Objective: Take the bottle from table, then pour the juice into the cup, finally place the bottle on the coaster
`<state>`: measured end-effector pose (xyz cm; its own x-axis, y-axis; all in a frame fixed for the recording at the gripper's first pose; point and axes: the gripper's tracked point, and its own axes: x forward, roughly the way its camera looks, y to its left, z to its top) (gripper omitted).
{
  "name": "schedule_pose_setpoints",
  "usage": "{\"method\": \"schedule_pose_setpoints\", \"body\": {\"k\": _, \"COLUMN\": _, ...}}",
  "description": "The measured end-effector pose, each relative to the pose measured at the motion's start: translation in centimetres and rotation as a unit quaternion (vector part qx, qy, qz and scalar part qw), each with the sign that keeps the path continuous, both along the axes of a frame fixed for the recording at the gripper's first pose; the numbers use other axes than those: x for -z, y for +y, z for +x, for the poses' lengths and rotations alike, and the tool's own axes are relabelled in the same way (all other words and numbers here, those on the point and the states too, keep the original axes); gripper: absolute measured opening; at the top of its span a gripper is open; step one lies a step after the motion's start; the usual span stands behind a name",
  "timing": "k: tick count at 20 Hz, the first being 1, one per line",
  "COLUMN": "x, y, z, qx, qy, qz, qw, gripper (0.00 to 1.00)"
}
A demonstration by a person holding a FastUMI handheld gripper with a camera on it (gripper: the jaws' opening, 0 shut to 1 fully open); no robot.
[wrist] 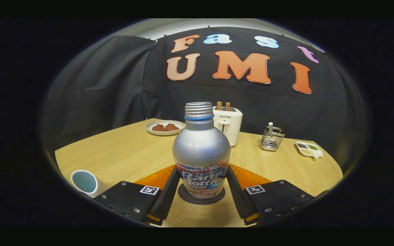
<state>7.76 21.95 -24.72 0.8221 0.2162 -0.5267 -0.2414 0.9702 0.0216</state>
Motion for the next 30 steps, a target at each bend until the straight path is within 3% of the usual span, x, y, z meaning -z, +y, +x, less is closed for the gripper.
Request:
{"method": "schedule_pose_setpoints", "body": {"k": 15, "x": 1.5, "y": -0.1, "z": -0.3, "qx": 0.016, "qy": 0.037, "qz": 0.026, "qw": 0.999, "gripper": 0.8}}
{"method": "schedule_pose_setpoints", "body": {"k": 21, "x": -0.9, "y": 0.2, "z": -0.4, "qx": 0.011, "qy": 0.007, "qz": 0.046, "qw": 0.999, "gripper": 0.97}}
{"method": "schedule_pose_setpoints", "body": {"k": 30, "x": -9.9, "y": -4.2, "z": -0.7, "qx": 0.048, "qy": -0.095, "qz": 0.04, "qw": 0.994, "gripper": 0.97}}
